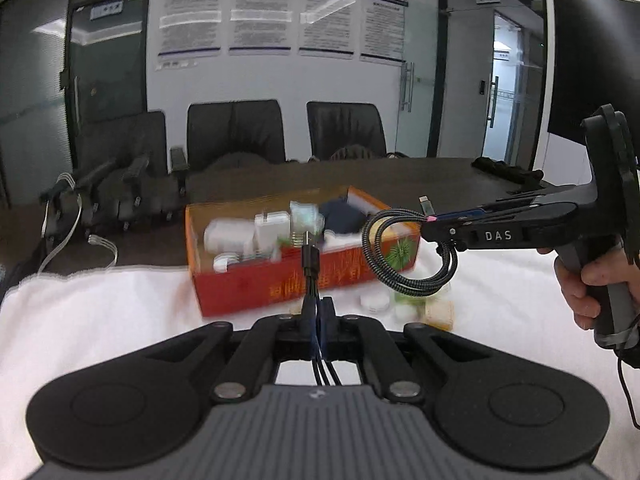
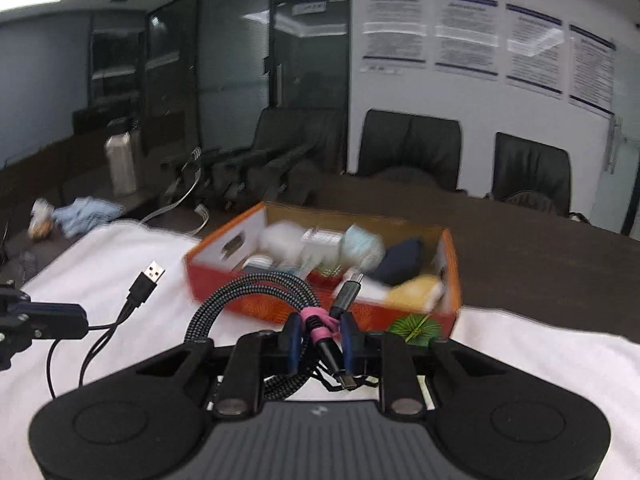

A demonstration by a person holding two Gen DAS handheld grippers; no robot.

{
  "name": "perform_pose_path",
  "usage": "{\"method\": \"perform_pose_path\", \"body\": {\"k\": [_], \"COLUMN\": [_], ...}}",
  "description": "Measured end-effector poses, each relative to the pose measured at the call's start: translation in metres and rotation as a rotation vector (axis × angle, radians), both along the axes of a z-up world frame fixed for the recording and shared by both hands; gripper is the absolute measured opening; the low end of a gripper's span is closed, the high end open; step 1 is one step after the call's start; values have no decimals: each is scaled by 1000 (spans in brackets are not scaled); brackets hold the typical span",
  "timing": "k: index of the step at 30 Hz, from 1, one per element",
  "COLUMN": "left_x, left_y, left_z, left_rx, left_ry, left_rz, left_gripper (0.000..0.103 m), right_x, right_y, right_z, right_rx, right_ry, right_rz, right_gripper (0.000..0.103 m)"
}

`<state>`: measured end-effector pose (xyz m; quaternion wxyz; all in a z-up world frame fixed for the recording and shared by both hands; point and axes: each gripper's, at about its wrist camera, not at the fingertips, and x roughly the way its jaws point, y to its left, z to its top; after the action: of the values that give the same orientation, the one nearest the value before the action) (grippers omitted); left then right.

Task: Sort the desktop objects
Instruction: 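Carry the black cable into the red box and open both grippers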

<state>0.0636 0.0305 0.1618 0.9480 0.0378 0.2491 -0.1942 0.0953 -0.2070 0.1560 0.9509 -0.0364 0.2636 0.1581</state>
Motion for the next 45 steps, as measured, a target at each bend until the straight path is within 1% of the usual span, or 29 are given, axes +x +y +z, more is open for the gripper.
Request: {"method": "perform_pose_path", "body": {"k": [3,7,8,11,12,15,16,18,19,21,23,26,28,30,31,32,33,34,35,36,37,38,39,40,41,44,45], "left_x": [35,89,106,164,183,242,259,288,298,311,320,325,328,331,328,328,327,326,324,320,316,311,305,299,293,275,267], "left_y": [-8,-15,-16,-21,-22,-24,-24,-17,-13,-9,-9,-15,-18,-18,-18,-17,-17,-16,-16,-17,-19,-20,-20,-20,-19,-14,-11], "left_z": [20,41,44,43,39,13,2,-18,-27,-40,-54,-71,-82,-88,-85,-83,-79,-76,-71,-66,-60,-55,-50,-44,-40,-33,-32], "left_rx": [0,-24,-32,-56,-61,-30,-20,-35,-39,-41,-28,31,62,79,74,63,51,43,43,55,72,80,83,81,75,45,35], "left_ry": [7,13,24,94,126,220,254,306,314,306,292,239,240,271,266,274,296,312,318,325,336,344,356,373,396,479,494], "left_rz": [0,8,11,26,39,83,93,138,136,150,142,171,189,194,194,193,190,199,206,200,193,197,208,228,250,284,304], "left_gripper": [2,2,2,2,2,2,2,2,1,1,1,3,3,6,10,26,40,58,59,59,63,75,82,94,98,101,101], "right_x": [32,86,102,150,167,215,228,245,256,273,290,308,312,312,313,314,314,315,315,316,311,306,299,293,287,262,252], "right_y": [-19,-35,-37,-33,-29,-18,-14,-3,3,16,28,37,38,37,38,39,40,41,40,38,34,31,26,23,22,19,17], "right_z": [18,33,36,33,28,7,0,-14,-20,-34,-48,-72,-87,-89,-91,-92,-91,-90,-88,-83,-77,-69,-62,-54,-48,-32,-27], "right_rx": [51,106,118,105,99,106,103,94,83,55,-3,-76,-83,-60,-64,-73,-76,-78,-73,-60,-35,1,20,27,15,-50,-68], "right_ry": [33,90,102,109,122,187,195,201,206,222,233,244,242,239,241,241,242,248,257,269,284,301,315,335,360,397,401], "right_rz": [-31,-57,-69,-101,-106,-117,-119,-115,-109,-106,-128,-190,-208,-211,-208,-207,-208,-211,-215,-218,-220,-222,-225,-232,-234,-229,-227], "right_gripper": [19,19,19,19,19,19,19,19,19,19,20,19,22,22,23,23,25,30,38,43,55,70,77,84,84,84,84]}}
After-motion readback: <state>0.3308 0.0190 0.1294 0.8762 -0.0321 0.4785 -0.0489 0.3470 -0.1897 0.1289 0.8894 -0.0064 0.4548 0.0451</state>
